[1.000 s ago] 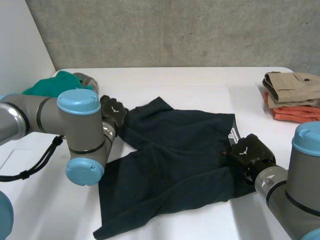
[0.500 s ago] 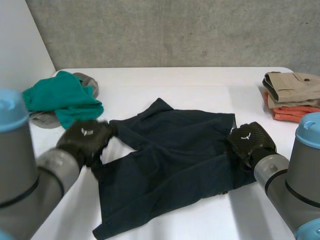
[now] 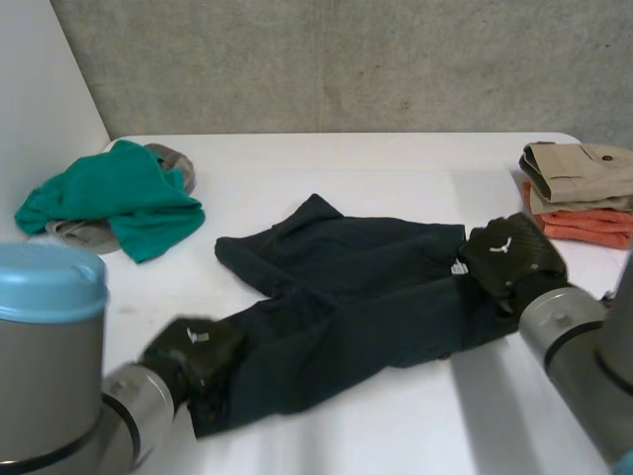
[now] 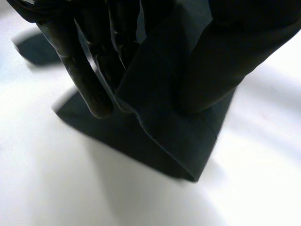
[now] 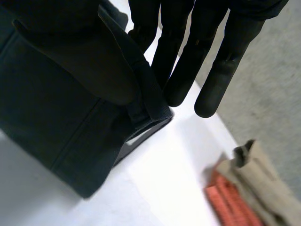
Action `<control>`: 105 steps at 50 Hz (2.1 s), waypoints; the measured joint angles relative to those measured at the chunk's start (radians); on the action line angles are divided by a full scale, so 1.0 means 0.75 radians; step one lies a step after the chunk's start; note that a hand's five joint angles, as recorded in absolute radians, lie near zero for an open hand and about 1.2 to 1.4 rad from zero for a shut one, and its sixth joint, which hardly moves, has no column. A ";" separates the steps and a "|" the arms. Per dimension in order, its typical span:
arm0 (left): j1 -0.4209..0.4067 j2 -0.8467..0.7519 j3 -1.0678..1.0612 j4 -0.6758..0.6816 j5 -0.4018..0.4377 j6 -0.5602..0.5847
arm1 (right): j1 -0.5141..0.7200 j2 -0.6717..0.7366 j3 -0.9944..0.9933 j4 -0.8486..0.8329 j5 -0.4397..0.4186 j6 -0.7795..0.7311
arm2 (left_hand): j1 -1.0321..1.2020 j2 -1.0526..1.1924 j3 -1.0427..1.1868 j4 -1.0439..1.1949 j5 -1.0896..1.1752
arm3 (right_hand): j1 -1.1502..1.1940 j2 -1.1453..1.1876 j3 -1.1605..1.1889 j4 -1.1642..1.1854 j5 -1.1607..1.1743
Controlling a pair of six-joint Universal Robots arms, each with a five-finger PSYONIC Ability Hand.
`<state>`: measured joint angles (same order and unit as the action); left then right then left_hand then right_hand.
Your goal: Fold the laundry.
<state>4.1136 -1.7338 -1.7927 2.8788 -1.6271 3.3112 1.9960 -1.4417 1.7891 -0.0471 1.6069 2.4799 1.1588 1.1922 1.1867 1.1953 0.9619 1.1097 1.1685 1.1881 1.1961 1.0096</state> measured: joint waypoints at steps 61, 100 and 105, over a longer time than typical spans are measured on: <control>0.103 -0.284 1.087 0.905 0.001 0.512 | 0.033 0.444 -1.058 -0.803 -0.001 -0.016 | 0.000 0.006 0.007 0.007 0.000 | 0.000 0.000 0.009 0.002 0.000; -0.151 0.179 -0.175 0.027 -0.236 0.437 | 0.004 0.044 0.090 0.271 -0.083 -0.274 | 0.000 0.007 0.008 0.007 0.000 | 0.000 0.000 0.017 0.002 0.000; -0.230 0.256 -0.206 -0.097 -0.230 0.425 | -0.003 -0.054 0.164 0.448 -0.089 -0.308 | 0.000 0.007 0.008 0.007 0.000 | 0.000 0.000 0.017 0.002 0.000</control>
<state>3.9408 -1.5416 -1.9472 2.8063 -1.7994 3.6298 1.9939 -1.4819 1.9117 0.2892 1.5398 2.2486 1.1587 1.1975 1.1927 1.2006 0.9618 1.1097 1.1685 1.2009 1.1979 1.0097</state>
